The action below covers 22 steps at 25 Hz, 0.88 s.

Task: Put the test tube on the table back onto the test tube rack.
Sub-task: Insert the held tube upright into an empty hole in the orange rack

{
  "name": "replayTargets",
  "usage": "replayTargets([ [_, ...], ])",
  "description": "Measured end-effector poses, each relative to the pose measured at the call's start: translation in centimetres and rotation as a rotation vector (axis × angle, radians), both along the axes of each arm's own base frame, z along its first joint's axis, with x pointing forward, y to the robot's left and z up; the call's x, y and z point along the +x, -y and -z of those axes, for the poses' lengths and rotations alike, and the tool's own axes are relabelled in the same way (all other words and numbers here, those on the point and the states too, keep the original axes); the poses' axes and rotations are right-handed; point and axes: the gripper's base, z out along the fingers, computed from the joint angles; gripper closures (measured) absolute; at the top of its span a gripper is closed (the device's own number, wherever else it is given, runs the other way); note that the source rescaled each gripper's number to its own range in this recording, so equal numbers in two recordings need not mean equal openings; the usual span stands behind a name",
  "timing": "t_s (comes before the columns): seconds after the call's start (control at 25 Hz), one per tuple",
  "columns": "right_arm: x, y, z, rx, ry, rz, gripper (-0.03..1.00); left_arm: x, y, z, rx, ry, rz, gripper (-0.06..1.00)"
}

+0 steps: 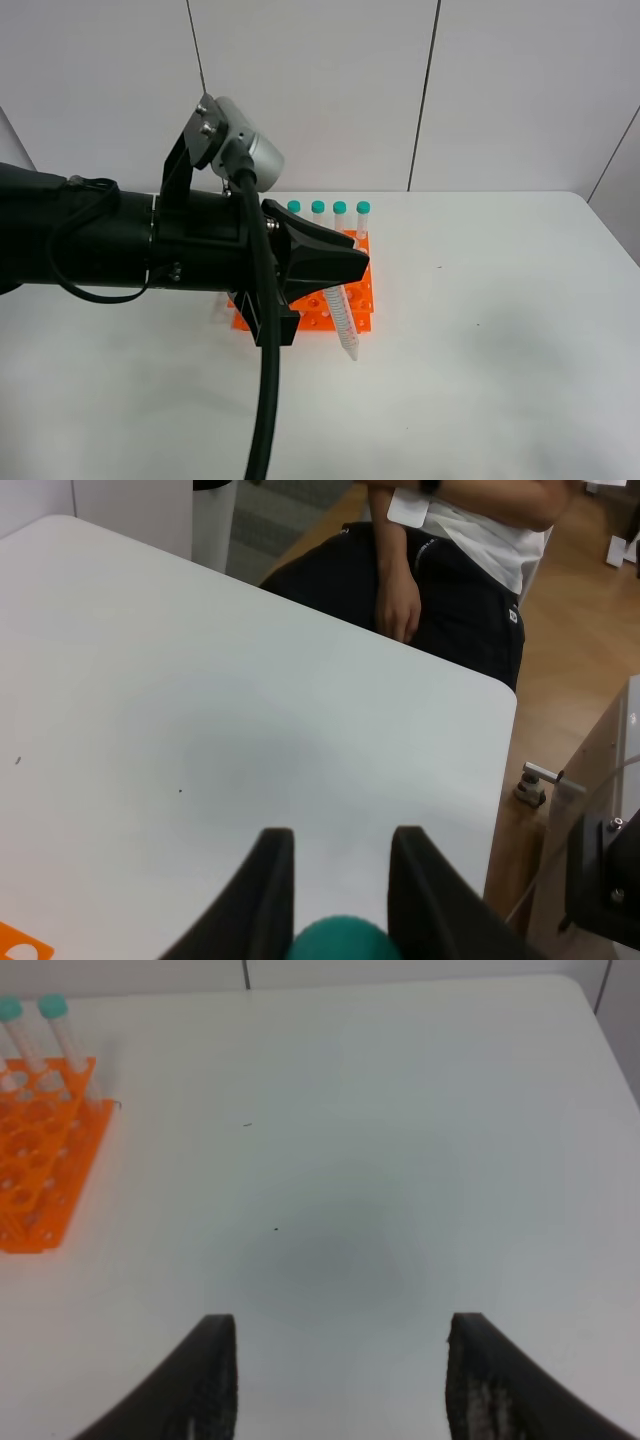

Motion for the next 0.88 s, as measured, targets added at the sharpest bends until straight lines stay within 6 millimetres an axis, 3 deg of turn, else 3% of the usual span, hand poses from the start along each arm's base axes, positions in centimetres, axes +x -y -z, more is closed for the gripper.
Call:
replayTargets([
  [0.88,0.00,0.00,0.00,0.000,0.000,0.000,0.50,0.08,-0.05,0.03,0.022,0.041,0.007,0.94],
])
